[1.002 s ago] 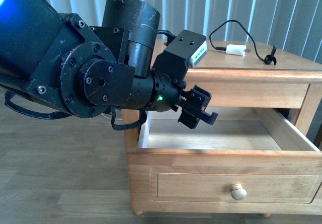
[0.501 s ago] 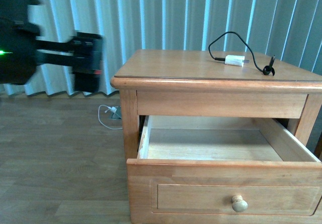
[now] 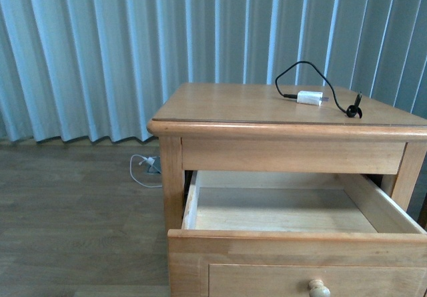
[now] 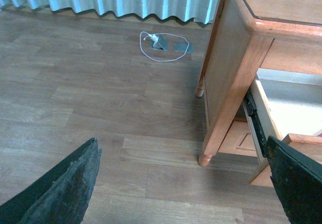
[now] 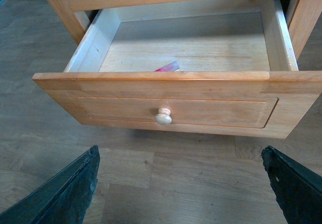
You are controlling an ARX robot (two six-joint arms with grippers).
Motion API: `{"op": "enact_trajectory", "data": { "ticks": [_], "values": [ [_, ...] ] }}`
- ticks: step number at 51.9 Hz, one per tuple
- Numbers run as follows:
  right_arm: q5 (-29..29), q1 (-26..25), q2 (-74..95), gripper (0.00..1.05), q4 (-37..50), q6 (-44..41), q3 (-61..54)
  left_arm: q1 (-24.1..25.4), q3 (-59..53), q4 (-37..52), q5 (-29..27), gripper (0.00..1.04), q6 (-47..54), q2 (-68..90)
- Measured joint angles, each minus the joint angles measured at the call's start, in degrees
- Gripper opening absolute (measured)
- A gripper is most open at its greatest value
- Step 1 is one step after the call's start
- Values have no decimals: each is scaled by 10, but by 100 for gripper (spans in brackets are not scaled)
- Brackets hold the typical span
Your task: Place pink marker in drawer with both arms
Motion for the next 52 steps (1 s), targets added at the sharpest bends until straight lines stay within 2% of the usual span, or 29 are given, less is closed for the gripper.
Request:
{"op": "enact_trajectory", "data": {
  "ticks": [15, 18, 20, 23, 27, 31, 33, 36, 37, 52],
  "values": [
    [0, 0, 0, 96, 0, 0, 0, 5, -9, 8, 10, 97, -5, -14],
    [0, 0, 0, 96, 0, 0, 0, 24, -41, 86, 71, 85, 27, -23],
    [0, 0, 0, 96, 0, 0, 0, 33, -56, 108, 93, 76, 43, -35],
    [0, 0, 0, 96, 0, 0, 0, 50, -73, 109, 110, 60, 56, -60],
    [0, 0, 0, 96, 0, 0, 0, 63, -86, 102, 121, 46, 61, -79],
    [0, 0, 0, 96, 0, 0, 0, 78, -101, 88, 136, 27, 65, -107],
    [0, 0, 0, 96, 0, 0, 0, 100, -106, 80, 174, 19, 67, -120],
    [0, 0, 0, 96, 0, 0, 0, 123, -110, 73, 192, 11, 69, -132],
    [0, 0, 0, 96, 0, 0, 0, 133, -113, 68, 194, 4, 68, -140],
    [0, 0, 0, 96, 0, 0, 0, 141, -136, 25, 198, 4, 69, -207]
  ]
}}
